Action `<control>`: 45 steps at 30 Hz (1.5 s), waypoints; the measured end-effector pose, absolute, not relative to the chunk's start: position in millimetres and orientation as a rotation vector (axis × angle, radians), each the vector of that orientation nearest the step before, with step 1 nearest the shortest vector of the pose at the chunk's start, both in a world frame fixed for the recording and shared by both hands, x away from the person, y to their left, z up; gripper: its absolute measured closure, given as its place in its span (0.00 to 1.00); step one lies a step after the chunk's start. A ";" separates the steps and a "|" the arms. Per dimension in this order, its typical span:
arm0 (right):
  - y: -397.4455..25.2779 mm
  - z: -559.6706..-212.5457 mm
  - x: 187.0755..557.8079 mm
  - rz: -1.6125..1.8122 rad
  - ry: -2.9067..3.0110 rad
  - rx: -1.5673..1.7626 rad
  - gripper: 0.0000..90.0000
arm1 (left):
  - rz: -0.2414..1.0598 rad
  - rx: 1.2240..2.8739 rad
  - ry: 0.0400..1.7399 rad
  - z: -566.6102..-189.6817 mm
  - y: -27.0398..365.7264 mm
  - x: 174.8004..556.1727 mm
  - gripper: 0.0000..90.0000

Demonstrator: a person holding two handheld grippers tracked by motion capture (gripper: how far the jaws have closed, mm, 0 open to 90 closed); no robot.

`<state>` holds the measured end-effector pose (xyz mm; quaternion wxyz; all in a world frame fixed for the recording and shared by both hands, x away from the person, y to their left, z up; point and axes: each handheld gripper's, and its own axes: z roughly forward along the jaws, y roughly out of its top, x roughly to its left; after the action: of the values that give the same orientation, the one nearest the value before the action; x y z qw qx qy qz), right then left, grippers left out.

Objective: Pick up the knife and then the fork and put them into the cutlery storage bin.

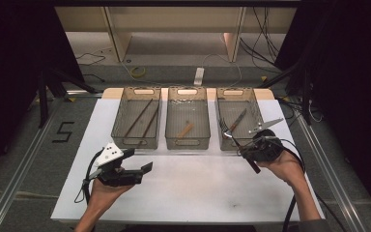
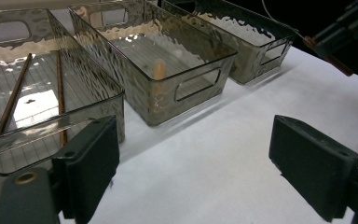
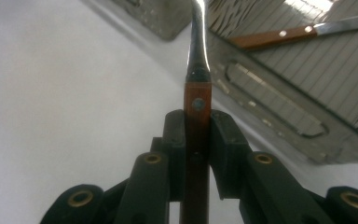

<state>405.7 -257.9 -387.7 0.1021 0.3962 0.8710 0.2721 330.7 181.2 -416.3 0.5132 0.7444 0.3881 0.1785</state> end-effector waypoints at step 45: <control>-242.7 -339.4 497.8 0.872 2.407 1.308 0.86 | 0.428 1.786 0.931 -416.2 180.9 330.5 0.18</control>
<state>497.8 -242.7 -339.4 0.1331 0.4510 0.8297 0.3006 330.5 180.9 -416.2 0.5152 0.7434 0.3876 0.1782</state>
